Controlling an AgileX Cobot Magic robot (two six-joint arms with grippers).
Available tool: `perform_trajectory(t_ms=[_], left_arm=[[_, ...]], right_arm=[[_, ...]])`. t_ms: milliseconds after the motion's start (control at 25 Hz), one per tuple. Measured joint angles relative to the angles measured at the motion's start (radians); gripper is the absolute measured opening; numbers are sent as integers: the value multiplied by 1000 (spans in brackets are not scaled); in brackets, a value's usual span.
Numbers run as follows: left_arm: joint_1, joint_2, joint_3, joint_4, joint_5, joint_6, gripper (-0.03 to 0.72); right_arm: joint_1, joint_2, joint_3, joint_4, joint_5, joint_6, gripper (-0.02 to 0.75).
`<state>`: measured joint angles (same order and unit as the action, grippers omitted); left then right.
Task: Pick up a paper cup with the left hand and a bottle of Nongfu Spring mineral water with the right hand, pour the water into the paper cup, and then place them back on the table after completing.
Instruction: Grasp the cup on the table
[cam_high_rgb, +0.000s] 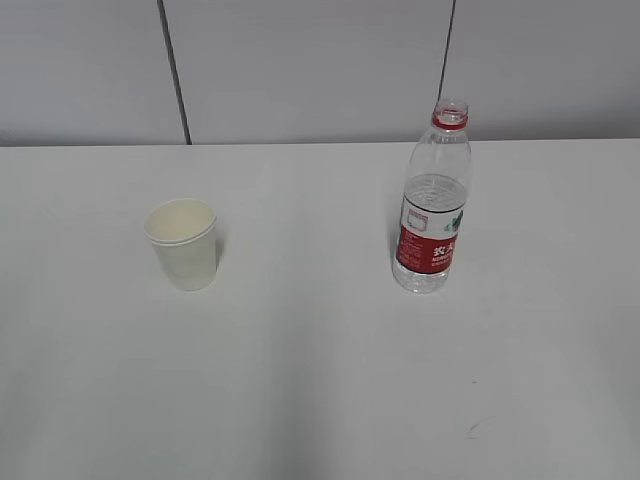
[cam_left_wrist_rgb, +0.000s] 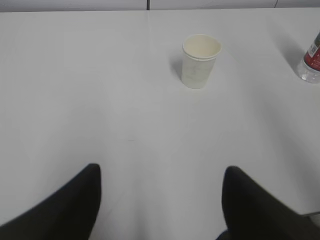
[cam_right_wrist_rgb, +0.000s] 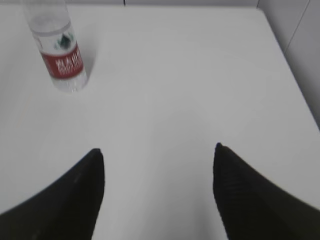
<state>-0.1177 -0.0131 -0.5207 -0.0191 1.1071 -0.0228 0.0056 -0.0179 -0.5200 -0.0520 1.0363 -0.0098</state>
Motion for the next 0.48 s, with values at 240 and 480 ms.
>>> perform_trajectory(t_ms=[240,480], left_arm=[[0,0,0,0,0,0,459],[0,1,-22,-21,-137,0,456]], right_arm=[[0,14,9,-9,-256,0,501],[0,141,45,-13,-450,0,501]])
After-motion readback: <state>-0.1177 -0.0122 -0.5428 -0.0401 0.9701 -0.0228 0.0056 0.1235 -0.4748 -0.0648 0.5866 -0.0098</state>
